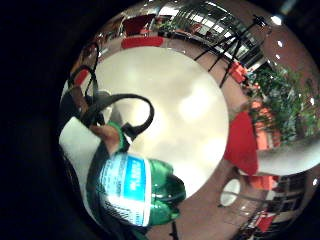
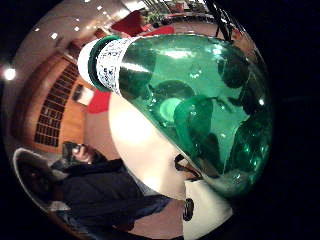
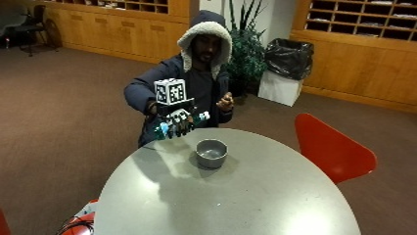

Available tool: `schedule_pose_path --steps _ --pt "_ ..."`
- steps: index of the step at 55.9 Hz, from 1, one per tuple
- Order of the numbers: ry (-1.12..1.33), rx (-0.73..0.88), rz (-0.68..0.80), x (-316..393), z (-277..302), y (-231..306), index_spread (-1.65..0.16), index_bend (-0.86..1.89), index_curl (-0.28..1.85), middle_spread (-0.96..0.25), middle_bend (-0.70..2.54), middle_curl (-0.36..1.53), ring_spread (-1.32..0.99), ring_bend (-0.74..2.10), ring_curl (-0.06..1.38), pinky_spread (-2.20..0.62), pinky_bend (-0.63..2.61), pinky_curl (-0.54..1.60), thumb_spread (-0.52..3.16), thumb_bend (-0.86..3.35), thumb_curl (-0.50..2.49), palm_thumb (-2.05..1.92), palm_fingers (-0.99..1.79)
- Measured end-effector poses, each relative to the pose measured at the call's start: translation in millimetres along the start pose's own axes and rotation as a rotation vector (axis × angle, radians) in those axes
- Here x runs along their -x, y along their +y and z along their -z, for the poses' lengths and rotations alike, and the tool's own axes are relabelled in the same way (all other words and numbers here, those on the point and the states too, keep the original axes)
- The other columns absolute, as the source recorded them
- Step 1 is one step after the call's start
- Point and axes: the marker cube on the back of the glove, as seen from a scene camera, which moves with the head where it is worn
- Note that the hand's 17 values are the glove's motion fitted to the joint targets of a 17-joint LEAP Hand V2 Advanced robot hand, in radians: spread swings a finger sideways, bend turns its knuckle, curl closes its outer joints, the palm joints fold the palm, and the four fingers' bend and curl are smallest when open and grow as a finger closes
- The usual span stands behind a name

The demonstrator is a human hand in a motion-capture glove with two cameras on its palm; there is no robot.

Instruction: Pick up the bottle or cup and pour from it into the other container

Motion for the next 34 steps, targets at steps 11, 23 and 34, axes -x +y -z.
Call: schedule_pose_path --steps 11,23,34 --pt "0.321 0.115 0.052 7.6 -10.5 -15.1 -0.28 0.12 0.32 -0.18 0.36 0.51 -0.17 0.66 0.44 -0.05 0.46 0.37 0.35 -0.04 0.70 0.95 1.17" --pt "0.611 0.209 0.140 28.3 -18.9 -25.9 -0.28 0.12 0.32 -0.19 0.37 0.52 -0.17 0.66 0.44 -0.06 0.46 0.37 0.34 -0.04 0.70 0.95 1.17" --pt "0.713 0.242 0.181 38.6 -25.4 -33.5 -0.28 0.12 0.32 -0.19 0.37 0.52 -0.17 0.65 0.45 -0.06 0.46 0.37 0.34 -0.04 0.70 0.95 1.17"
